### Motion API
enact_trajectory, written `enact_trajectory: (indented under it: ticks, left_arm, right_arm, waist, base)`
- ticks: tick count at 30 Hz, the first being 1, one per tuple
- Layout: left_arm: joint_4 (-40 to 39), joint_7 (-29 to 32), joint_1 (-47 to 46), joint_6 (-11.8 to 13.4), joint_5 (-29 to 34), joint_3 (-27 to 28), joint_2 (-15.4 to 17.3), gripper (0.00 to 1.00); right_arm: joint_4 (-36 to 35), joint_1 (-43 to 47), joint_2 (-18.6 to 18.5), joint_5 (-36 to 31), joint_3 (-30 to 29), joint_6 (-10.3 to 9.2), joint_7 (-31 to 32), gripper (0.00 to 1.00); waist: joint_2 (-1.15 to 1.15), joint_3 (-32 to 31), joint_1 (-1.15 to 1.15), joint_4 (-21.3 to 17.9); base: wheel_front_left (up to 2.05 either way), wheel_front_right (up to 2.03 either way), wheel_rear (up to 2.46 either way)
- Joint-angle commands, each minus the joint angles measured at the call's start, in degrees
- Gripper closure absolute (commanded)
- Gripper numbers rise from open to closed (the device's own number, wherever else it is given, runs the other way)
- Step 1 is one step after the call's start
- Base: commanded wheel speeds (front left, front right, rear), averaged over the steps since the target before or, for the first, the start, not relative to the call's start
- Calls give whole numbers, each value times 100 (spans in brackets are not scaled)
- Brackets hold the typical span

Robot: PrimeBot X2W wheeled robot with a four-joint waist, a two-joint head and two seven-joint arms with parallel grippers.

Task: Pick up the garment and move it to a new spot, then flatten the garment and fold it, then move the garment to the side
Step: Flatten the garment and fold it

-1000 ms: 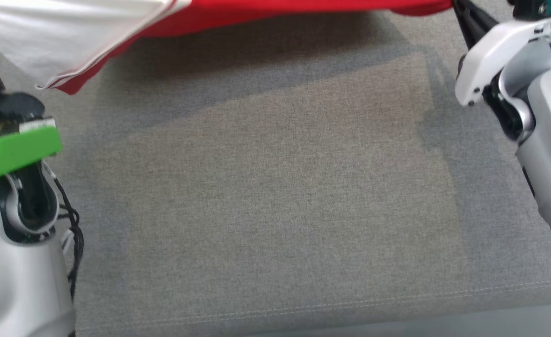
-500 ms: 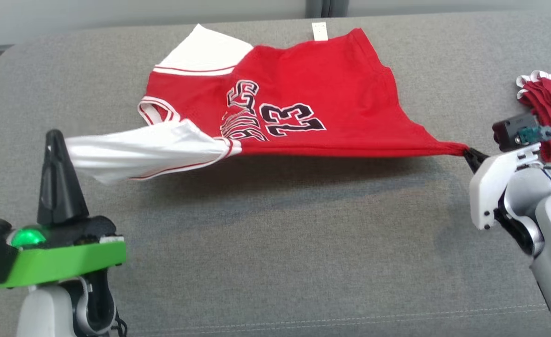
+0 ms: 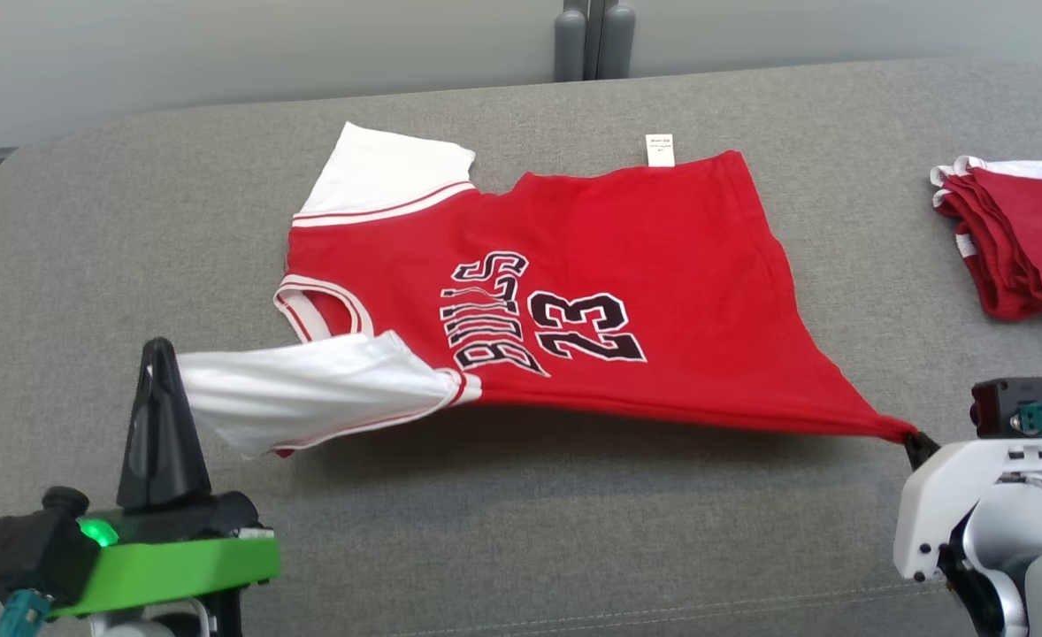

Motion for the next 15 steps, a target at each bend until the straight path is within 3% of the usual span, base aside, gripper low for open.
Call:
enact_trajectory:
  ticks: [1,10,15]
  left_arm:
    - [6,-7,136,20,74,16,31,100]
    - [61,-6,849,-342,735,-372,200,100]
    - [60,-6,805,-456,778,-595,313,100]
  right_arm:
    - [-57,135,3,11,-39,-13,31,100]
    - [-812,930,118,115,83,-12,522,100]
    - [-1087,920,85,228,305,-11,390,100]
  waist:
    - [0,-34,1,-26]
    - [0,-108,1,-91]
    - [0,-99,1,-68]
  base:
    - [0,0,0]
    - [0,0,0]
    - [0,0,0]
